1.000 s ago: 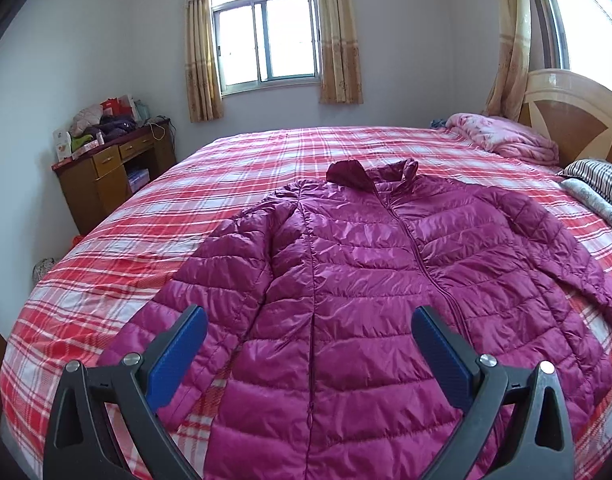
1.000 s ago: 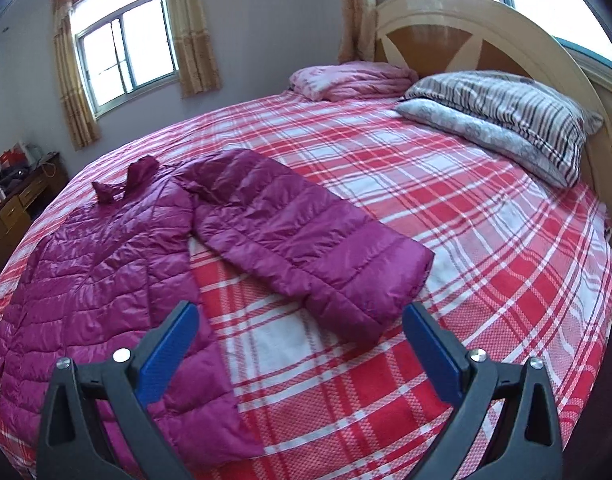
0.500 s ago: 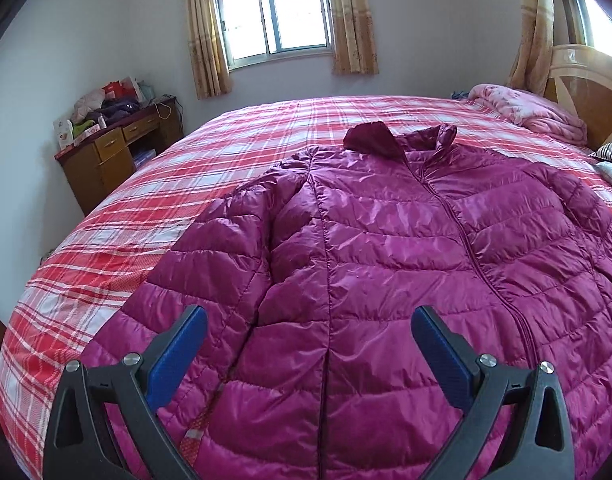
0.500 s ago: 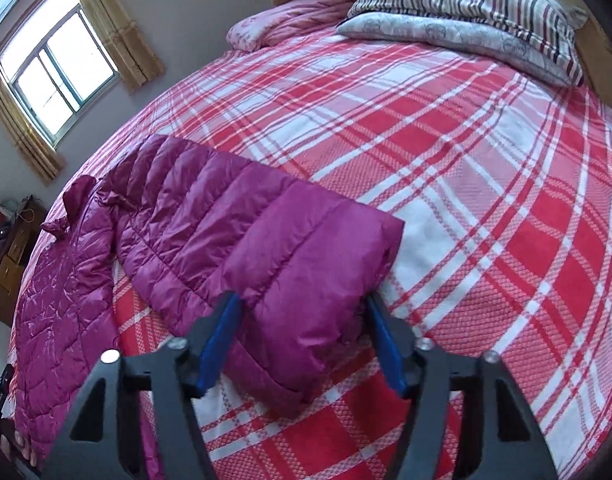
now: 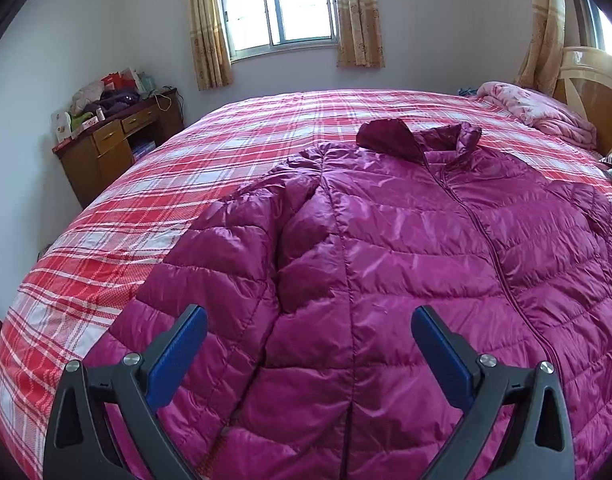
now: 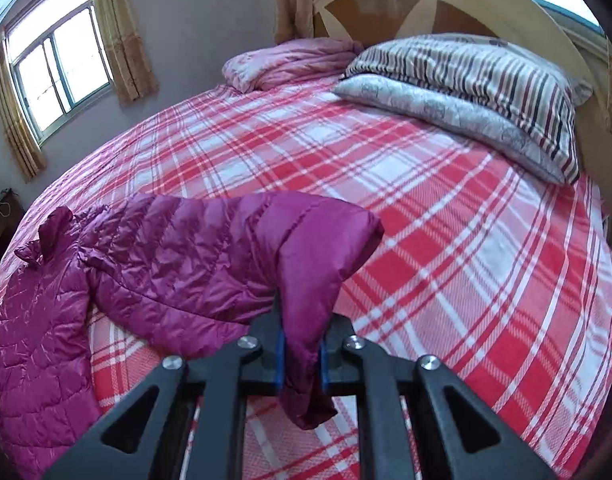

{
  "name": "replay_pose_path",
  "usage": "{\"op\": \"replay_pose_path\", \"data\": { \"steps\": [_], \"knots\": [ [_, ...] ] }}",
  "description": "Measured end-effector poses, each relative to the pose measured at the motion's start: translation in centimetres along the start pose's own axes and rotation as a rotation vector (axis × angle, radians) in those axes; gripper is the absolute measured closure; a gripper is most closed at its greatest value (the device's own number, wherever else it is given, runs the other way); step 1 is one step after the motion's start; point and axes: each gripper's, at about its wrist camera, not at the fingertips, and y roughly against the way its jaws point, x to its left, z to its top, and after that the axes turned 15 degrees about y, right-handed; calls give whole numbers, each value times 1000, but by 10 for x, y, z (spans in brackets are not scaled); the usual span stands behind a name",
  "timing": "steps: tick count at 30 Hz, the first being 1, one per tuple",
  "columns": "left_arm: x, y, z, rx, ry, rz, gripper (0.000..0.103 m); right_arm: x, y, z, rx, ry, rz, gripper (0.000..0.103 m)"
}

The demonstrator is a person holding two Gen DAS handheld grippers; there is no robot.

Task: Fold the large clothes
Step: 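Fold the held sleeve across the jacket body with the right tool, release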

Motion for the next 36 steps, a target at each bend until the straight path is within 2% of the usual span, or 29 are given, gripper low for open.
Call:
{"op": "replay_pose_path", "data": {
  "steps": [6, 15, 27, 36],
  "knots": [
    [21, -6, 17, -8, 56, 19, 1, 54, 40, 44, -184, 151, -38, 89],
    [43, -7, 17, 2, 103, 14, 1, 141, 69, 72, -316, 375, 3, 89],
    [71, -6, 20, 6, 152, 14, 1, 244, 79, 68, -376, 683, 57, 89],
    [84, -11, 19, 23, 178, 16, 1, 308, 63, 47, -357, 860, 95, 89]
  ]
}}
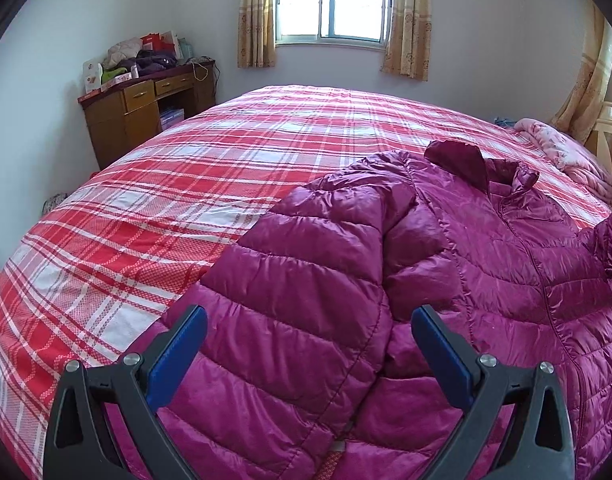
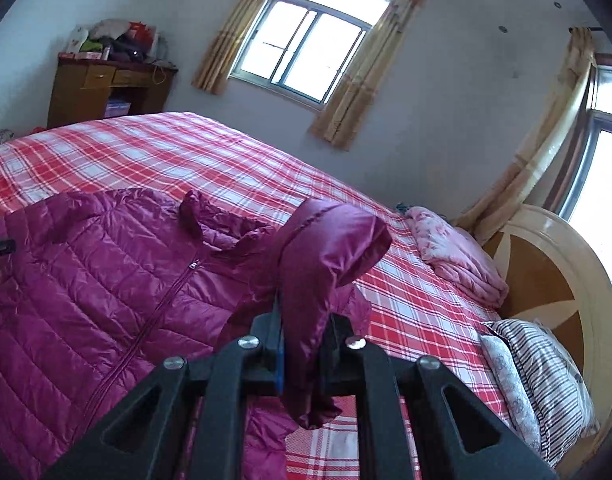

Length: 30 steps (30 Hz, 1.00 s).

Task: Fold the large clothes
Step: 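Fold the held sleeve across the jacket body with the right tool, release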

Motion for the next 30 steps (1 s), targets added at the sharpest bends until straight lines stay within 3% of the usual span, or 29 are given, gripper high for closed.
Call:
{"op": "replay_pose_path", "data": {
  "steps": [12, 23, 26, 28, 30],
  "knots": [
    [9, -9, -1, 26, 1, 18, 1, 89, -42, 13, 27, 164, 92, 89],
    [4, -9, 0, 24, -13, 33, 1, 123, -60, 4, 47, 122, 212, 88],
    [1, -8, 1, 22, -18, 38, 1, 127, -56, 3, 16, 77, 268, 76],
    [-1, -6, 2, 16, -25, 43, 1, 130, -48, 3, -10, 63, 316, 47],
    [-1, -4, 3, 8, -28, 47, 1, 132, -33, 2, -56, 75, 326, 42]
  ]
}}
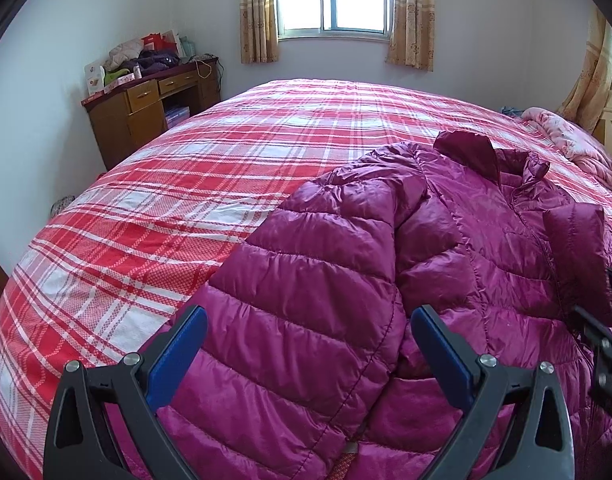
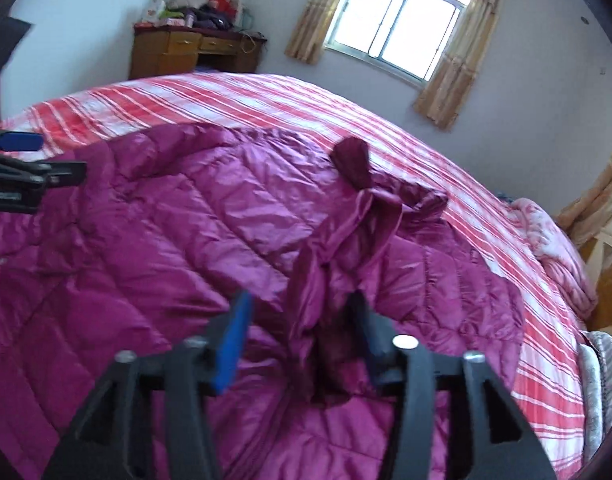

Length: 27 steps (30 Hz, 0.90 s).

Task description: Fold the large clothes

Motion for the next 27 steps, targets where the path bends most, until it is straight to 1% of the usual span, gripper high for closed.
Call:
{"op": "replay_pose_path", "data": {
  "steps": [3, 5, 7, 9, 10, 12, 14, 17, 19, 20, 21, 23, 24, 27],
  "knots": [
    [1, 3, 3, -10, 7, 8, 1, 3, 17, 0, -48, -1, 31, 42],
    [1, 3, 5, -6, 19, 4, 1, -5, 29, -4, -87, -46, 45, 42],
    [-1, 4, 6, -11, 23, 7, 1, -23, 33, -8, -98, -129, 45, 42],
    [-9, 5, 7, -9, 18, -6, 1, -43, 20, -12, -47, -225, 25, 42],
    [-13, 6, 8, -8, 12, -12, 1, -50, 13, -14, -19, -259, 9, 48],
    [-30, 11, 9, -21, -14, -31, 1, -64, -6, -18, 42, -317, -13, 53],
    [-48, 14, 10, -39, -50, -44, 1, -71, -27, -20, 107, -351, -11, 53],
    [-75, 15, 12, -54, -92, -64, 1, -60, -47, -22, 159, -329, 34, 53],
    [-91, 11, 12, -55, -118, -68, 1, -44, -56, -23, 180, -304, 93, 57],
    [-100, 7, 11, -53, -136, -64, 1, -37, -59, -24, 187, -285, 106, 59],
    [-106, 4, 10, -51, -149, -60, 1, -27, -60, -24, 192, -249, 99, 60],
    [-116, -6, 6, -48, -171, -39, 1, -19, -56, -24, 187, -211, 80, 63],
    [-119, -11, 5, -42, -176, -26, 1, -18, -55, -23, 184, -208, 95, 65],
    [-126, -18, 5, -25, -173, -8, 1, -26, -46, -26, 158, -228, 144, 65]
  ]
}}
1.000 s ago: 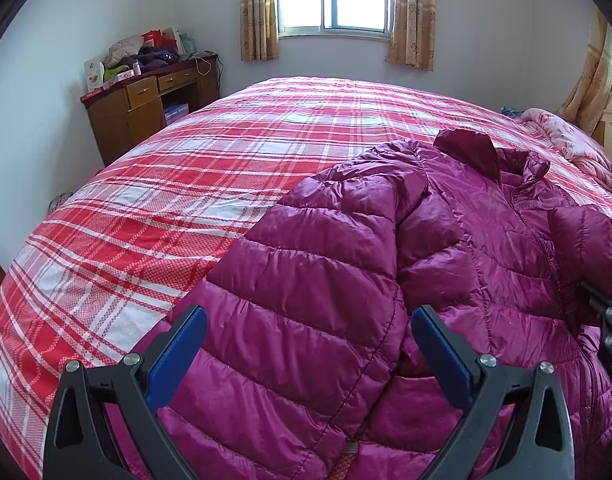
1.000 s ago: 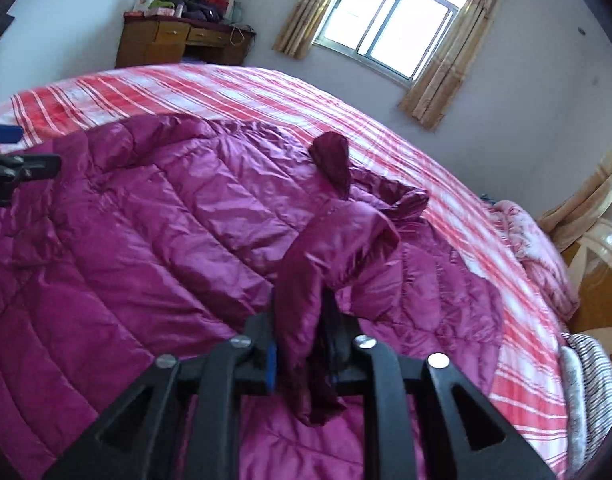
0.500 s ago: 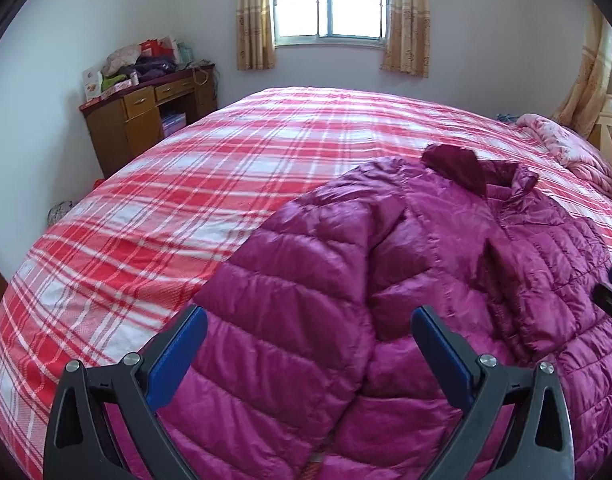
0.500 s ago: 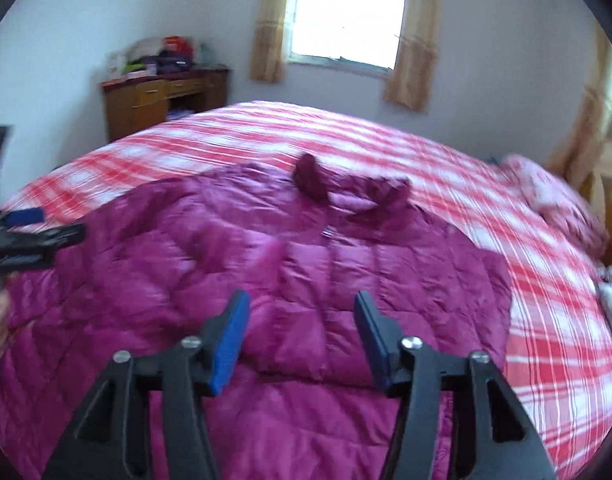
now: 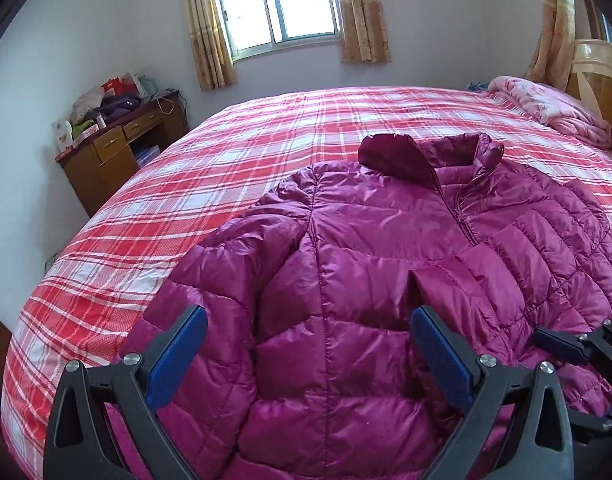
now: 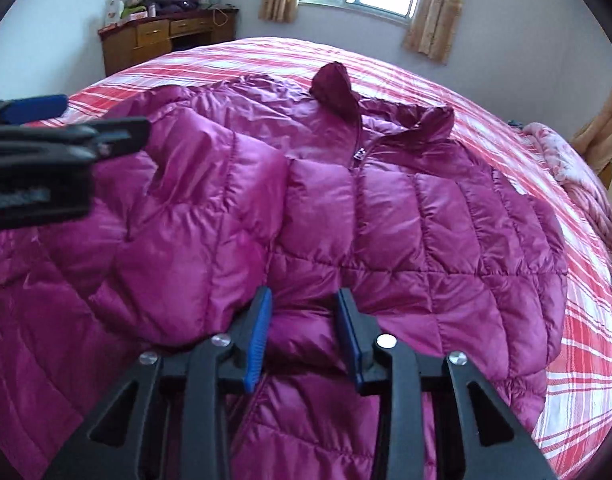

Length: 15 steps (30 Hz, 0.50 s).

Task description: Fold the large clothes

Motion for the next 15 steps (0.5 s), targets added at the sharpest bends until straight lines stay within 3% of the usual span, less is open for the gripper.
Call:
{"op": "replay_pose_path", "data": {
  "steps": [3, 9, 12, 15],
  "knots": [
    [-5, 7, 4, -26, 10, -10, 1, -21, 25, -5, -96, -75, 29, 65],
    [-39, 7, 10, -86, -53, 13, 1, -113, 49, -20, -129, -340, -130, 64],
    [-54, -12, 2, -91, -123, 103, 1, -161, 37, -31, -114, -485, -183, 64],
    [-50, -42, -10, -26, -145, 192, 1, -177, 14, -35, -87, -485, -176, 64]
  ]
}}
